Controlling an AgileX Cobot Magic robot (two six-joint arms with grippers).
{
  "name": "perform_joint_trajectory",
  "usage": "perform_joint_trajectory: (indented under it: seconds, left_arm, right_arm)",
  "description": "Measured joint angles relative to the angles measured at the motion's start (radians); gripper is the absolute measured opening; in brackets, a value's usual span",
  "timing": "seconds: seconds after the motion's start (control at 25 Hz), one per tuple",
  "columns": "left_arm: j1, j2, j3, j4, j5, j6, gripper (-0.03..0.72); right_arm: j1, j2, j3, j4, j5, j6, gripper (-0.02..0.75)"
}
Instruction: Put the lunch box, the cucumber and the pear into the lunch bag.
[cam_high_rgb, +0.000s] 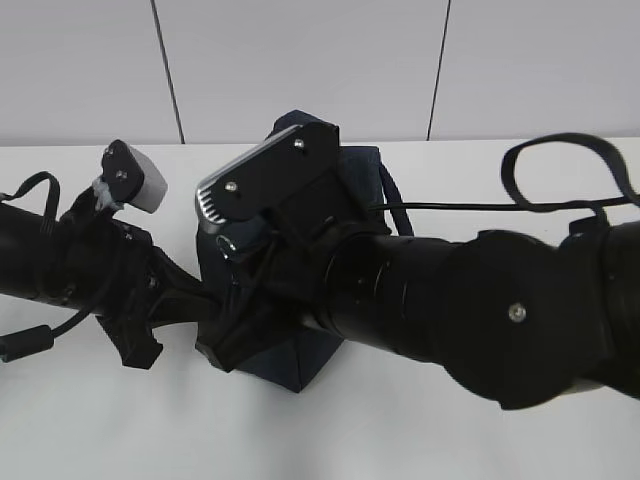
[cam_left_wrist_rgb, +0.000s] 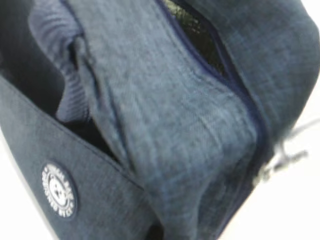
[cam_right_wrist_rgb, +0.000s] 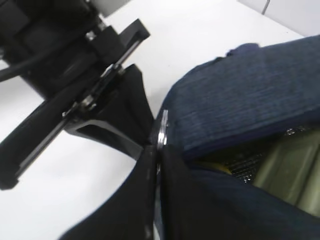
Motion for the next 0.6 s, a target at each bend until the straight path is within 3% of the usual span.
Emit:
perform_joint_trajectory:
  seconds: [0.2,0.6]
  left_arm:
    - [0.0,-0.001,0.02,-0.017,-0.006,0.0,0.004]
    - [0.0,-0.001,0.02,-0.039,-0.001,0.0,0.003]
  right_arm:
    - [-0.062,-0.006,-0.019,0.15,-0.02,-0.154,0.0]
    - [-0.239,0.002,-0.155,0.174,0.169,-0.192,0.0]
